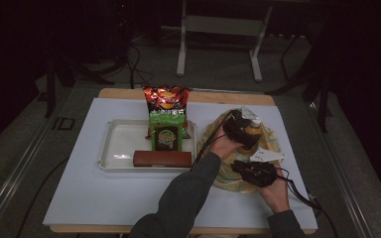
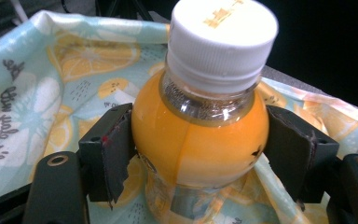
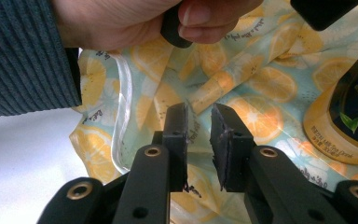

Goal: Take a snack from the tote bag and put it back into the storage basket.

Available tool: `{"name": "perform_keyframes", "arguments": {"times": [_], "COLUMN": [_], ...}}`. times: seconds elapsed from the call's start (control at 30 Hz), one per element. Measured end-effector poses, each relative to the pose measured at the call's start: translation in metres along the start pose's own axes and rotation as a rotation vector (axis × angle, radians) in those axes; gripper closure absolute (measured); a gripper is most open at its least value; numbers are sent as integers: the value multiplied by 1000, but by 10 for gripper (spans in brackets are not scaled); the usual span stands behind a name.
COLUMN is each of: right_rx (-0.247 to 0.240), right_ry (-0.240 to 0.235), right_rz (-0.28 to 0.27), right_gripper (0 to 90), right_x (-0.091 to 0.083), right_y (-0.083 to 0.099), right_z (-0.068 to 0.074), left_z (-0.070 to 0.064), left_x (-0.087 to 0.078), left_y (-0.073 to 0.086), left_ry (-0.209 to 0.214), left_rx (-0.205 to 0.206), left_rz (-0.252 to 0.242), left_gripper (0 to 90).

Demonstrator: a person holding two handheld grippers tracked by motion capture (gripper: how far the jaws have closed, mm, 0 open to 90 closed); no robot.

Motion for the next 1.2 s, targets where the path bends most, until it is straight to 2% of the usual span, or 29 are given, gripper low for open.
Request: {"name": "perform_keyframes", "arguments": {"times": [0.3, 0.53, 0.7, 1.2], "right_rx": [3, 2, 1, 5], "right_ry": [-6, -6, -5, -3], "right_rz": [0, -3, -4, -4], "right_gripper": [765, 766, 766, 766], "right_x": [0, -1, -2, -2], "right_y": [0, 0, 0, 1], "right_z": [0, 0, -1, -2], "left_z": [-1, -4, -3, -6], "left_x": [4, 8, 7, 2], "left_y": [-2, -3, -3, -5], "left_ry": [-5, -33, -30, -62], "left_rx": [10, 13, 9, 35], "left_rz": [15, 23, 30, 53], "left_gripper": [265, 272, 277, 288]}}
Point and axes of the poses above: each handheld gripper's, and its own axes: x roughly forward along the jaws, y roughly out of its underside, z roughly to its left, the point moved 3 cm from there along x, roughly forward along the jaws, and after that the axes turned 8 degrees about -y, right-handed, at the moved point
